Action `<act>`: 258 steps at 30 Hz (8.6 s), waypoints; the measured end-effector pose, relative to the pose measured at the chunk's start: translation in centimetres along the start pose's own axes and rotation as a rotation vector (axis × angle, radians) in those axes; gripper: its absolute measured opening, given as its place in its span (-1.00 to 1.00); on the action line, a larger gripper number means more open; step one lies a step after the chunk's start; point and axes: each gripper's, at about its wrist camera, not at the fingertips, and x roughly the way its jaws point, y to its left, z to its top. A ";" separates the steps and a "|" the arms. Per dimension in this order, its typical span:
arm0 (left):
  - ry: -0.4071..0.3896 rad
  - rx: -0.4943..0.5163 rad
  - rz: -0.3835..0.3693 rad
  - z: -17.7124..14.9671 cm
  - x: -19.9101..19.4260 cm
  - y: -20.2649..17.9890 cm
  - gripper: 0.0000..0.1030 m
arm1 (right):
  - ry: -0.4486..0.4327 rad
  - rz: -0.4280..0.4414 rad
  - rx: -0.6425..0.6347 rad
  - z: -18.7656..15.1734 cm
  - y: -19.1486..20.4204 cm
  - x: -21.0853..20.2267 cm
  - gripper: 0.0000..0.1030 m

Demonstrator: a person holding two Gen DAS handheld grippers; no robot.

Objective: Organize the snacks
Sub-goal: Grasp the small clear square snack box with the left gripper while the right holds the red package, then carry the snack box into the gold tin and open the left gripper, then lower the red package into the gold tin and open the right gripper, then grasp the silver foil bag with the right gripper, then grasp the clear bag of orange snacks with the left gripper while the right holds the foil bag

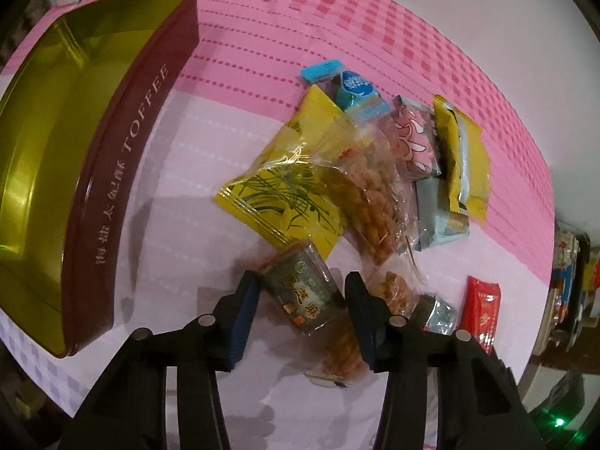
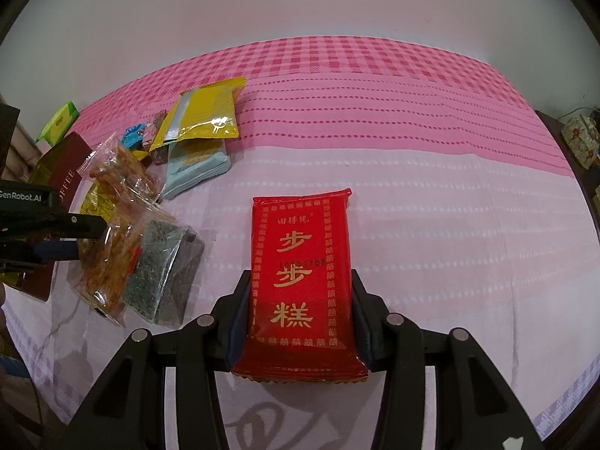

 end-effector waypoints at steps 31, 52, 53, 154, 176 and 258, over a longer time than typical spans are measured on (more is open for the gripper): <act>-0.107 0.344 0.002 -4.7 -8.7 0.9 -0.24 | -0.010 -0.075 -0.063 -0.1 1.4 0.3 -0.14; -0.200 0.293 0.186 0.1 -10.7 14.0 -0.24 | -0.006 -0.104 -0.026 0.0 1.7 0.2 -0.16; -0.196 0.289 0.193 0.3 -10.3 14.7 -0.24 | -0.005 -0.106 -0.020 0.0 1.7 0.2 -0.16; -0.420 -0.007 0.278 -0.6 -13.4 29.3 0.30 | 0.016 0.171 -0.519 0.5 39.6 2.4 -0.13; -0.494 0.246 0.329 -3.0 -14.0 21.7 0.31 | -0.041 -0.085 -0.182 0.4 14.9 -4.6 -0.01; -0.262 0.597 0.055 -8.2 -0.5 -4.5 -0.28 | -0.025 -0.110 -0.025 -1.8 1.0 -1.0 -0.35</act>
